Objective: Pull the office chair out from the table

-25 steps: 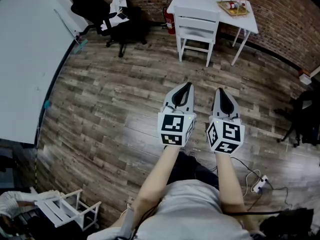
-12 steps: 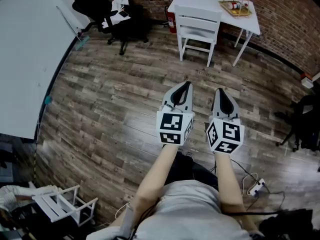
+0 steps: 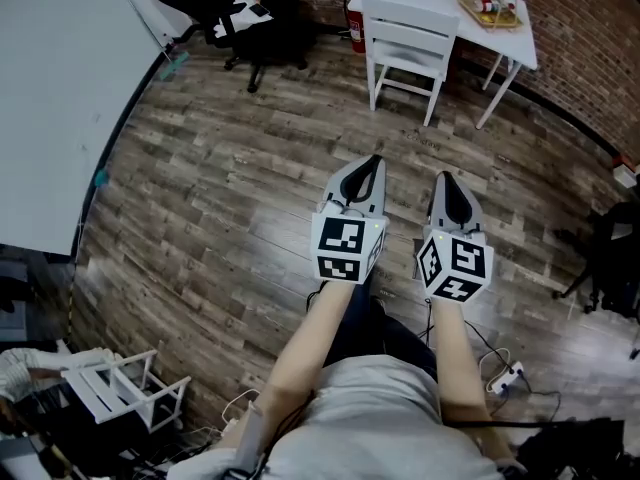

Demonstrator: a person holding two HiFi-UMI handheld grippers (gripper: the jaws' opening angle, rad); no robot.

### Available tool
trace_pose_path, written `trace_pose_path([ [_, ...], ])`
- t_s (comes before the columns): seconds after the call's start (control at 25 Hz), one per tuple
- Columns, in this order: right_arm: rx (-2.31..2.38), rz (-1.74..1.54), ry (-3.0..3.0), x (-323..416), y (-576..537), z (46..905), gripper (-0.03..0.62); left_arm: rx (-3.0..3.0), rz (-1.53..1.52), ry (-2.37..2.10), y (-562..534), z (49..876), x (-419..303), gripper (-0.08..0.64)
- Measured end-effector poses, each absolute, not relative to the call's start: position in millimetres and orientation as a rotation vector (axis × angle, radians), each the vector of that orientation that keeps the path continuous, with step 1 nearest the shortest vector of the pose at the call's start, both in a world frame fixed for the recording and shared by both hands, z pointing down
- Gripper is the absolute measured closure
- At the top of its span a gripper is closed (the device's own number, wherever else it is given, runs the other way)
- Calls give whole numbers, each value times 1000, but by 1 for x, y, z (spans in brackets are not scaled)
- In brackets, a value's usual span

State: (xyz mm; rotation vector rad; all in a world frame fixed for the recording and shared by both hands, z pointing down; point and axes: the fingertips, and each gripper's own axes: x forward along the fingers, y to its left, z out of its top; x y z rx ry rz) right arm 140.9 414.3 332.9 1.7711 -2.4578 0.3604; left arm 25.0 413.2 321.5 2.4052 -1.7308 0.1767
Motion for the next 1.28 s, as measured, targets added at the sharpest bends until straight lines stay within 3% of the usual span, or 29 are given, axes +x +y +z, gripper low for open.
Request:
trace_pose_path([
  [1.28, 1836, 353, -2384, 58, 132, 343, 577, 2430, 160, -1614, 121, 342, -62, 545],
])
